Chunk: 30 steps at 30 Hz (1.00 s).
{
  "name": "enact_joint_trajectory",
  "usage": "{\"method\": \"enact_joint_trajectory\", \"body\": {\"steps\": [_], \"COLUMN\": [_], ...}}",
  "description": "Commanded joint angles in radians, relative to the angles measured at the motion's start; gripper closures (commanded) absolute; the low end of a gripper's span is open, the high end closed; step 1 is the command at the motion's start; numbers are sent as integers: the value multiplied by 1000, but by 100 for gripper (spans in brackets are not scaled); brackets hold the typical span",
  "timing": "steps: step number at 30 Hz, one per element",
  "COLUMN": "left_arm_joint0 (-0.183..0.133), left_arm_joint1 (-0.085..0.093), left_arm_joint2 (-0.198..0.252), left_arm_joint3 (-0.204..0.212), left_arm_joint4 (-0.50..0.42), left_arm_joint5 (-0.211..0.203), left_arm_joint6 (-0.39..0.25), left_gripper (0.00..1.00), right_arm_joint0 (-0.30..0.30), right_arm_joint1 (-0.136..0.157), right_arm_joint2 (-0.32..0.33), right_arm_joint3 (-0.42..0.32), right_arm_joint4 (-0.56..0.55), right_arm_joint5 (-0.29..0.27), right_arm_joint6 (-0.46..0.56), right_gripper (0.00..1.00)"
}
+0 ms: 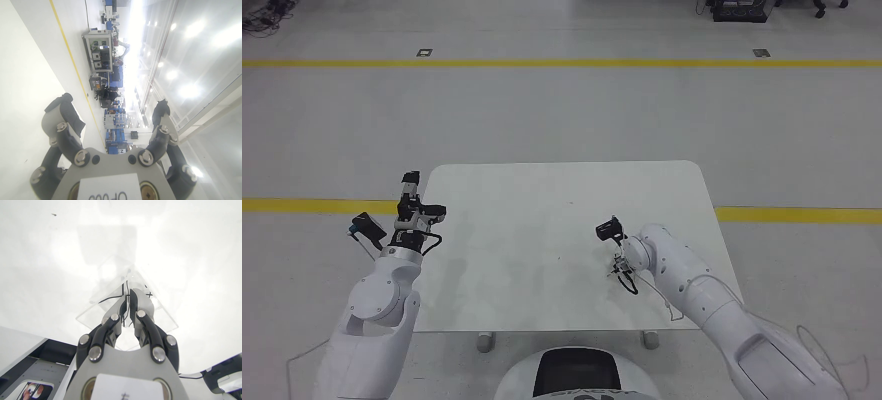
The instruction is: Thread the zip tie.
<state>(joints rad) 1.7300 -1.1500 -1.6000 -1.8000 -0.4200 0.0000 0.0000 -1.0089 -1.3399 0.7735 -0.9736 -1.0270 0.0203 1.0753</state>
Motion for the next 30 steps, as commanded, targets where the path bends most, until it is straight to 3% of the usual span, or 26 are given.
{"method": "enact_joint_trajectory", "body": {"steps": [1, 8, 15, 23, 30], "left_arm_joint0": [0, 0, 0, 0, 0], "left_arm_joint1": [0, 0, 0, 0, 0], "left_arm_joint2": [0, 0, 0, 0, 0], "left_arm_joint3": [0, 0, 0, 0, 0], "left_arm_joint4": [0, 0, 0, 0, 0], "left_arm_joint5": [0, 0, 0, 0, 0], "left_arm_joint6": [0, 0, 0, 0, 0], "left_gripper": [0, 0, 0, 0, 0], "right_arm_joint0": [1, -11, -56, -147, -231], "right_arm_joint1": [-1, 3, 26, 68, 97], "right_arm_joint2": [1, 13, 55, 157, 249], "right_arm_joint3": [6, -27, -132, -287, -385], "right_arm_joint4": [2, -12, -52, -76, -76], "right_arm_joint5": [-1, 1, 12, -4, -20], "right_arm_joint6": [-1, 2, 29, 41, -13], "right_gripper": [97, 100, 100, 100, 100]}}
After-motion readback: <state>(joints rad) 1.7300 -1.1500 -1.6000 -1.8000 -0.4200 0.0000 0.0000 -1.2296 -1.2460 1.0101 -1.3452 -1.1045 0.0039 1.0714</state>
